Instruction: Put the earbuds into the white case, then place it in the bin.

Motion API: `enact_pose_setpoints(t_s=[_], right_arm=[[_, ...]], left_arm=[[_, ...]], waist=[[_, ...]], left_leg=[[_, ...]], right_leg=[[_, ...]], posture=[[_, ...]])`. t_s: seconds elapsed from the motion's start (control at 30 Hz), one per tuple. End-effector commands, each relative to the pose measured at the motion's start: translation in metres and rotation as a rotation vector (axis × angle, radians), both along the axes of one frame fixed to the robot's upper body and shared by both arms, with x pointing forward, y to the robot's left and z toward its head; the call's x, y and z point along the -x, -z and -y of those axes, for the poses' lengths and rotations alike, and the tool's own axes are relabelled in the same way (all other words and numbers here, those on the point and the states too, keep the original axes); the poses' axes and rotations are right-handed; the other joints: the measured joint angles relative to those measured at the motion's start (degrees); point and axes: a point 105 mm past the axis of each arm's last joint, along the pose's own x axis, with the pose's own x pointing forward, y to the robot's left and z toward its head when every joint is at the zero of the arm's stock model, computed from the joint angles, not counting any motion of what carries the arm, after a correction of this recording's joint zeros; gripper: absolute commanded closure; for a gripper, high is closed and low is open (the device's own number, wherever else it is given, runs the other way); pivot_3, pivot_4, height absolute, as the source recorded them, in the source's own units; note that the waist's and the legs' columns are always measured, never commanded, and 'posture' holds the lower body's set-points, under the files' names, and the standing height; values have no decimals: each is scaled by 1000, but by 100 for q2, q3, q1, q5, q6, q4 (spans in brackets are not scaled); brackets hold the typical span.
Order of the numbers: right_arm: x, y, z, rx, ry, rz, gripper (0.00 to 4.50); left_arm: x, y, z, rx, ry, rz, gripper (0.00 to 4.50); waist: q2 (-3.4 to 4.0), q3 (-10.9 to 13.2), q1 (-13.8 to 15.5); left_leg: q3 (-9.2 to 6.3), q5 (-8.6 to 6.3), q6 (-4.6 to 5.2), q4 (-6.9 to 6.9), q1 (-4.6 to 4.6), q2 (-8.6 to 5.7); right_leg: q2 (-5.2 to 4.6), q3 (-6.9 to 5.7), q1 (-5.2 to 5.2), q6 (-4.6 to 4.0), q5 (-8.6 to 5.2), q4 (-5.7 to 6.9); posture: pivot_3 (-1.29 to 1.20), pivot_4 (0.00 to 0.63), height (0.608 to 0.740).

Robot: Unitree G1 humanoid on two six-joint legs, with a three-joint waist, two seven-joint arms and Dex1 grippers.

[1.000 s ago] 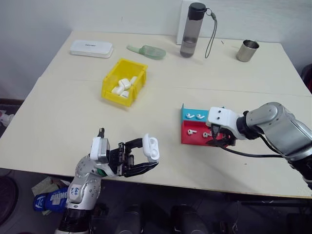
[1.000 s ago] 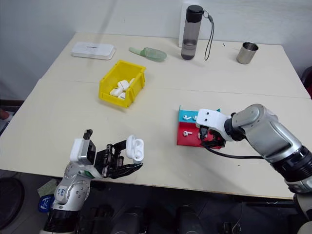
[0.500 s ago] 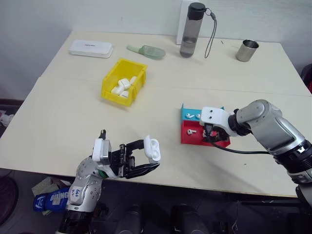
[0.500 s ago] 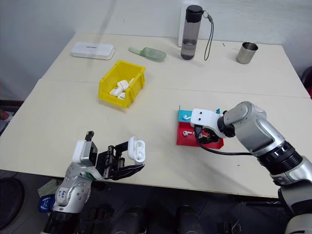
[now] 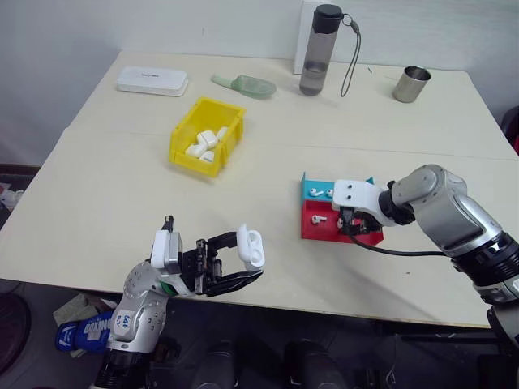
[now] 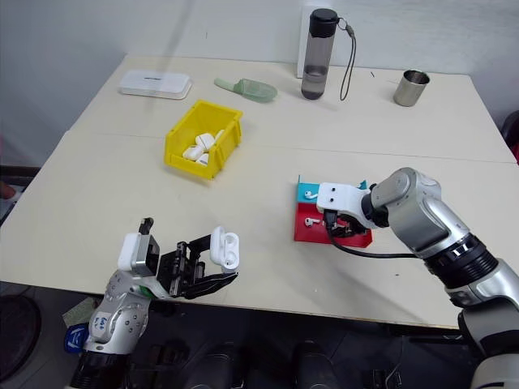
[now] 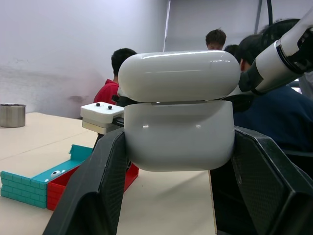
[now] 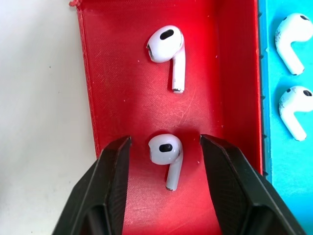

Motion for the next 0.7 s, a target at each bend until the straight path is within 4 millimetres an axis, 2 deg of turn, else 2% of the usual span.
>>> enact_pose_setpoints(t_s=[0.03,0.17,0.3,0.7], right_arm=[[1,-3,5,17,-3,8,2242],[3,-2,6,23,-11,-4,2242],[3,-1,7,25,-12,-5,3086],[2,1,8,26,-18,-10,3086]], left_arm=[[5,-7,-2,4,4,45,1744],[5,-7,-2,3,2,46,1744],[5,-7,-2,3,2,47,1744],[6,-6,-2,-2,1,43,1744]], waist=[[0,0,0],[0,0,0],[0,0,-1],[0,0,0]], left_leg=[[0,0,0,0,0,0],[1,0,0,0,0,0],[1,0,0,1,0,0],[2,0,0,4,0,0]], right_leg=[[0,0,0,0,0,1],[0,0,-1,0,0,3],[0,1,-2,0,0,6],[0,2,-4,0,0,13]], posture=[[0,150,740],[0,150,740],[0,150,740],[0,150,740]])
